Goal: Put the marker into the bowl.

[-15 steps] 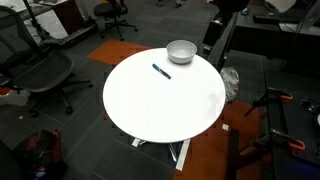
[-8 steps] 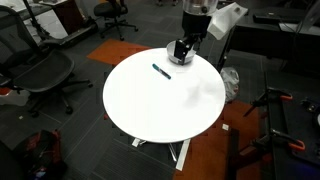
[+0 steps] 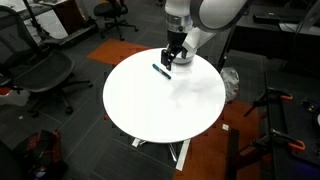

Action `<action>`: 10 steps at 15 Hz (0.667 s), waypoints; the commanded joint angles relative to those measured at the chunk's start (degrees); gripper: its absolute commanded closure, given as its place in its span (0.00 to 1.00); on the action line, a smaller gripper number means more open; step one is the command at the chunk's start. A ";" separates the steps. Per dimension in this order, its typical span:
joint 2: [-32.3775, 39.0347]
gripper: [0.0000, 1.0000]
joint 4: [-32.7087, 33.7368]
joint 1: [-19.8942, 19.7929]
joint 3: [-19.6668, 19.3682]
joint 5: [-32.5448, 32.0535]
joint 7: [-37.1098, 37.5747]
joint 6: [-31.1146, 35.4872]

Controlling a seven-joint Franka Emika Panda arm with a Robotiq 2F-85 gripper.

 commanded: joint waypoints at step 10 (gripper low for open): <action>11.52 0.00 9.95 0.05 -3.52 7.50 -1.58 2.26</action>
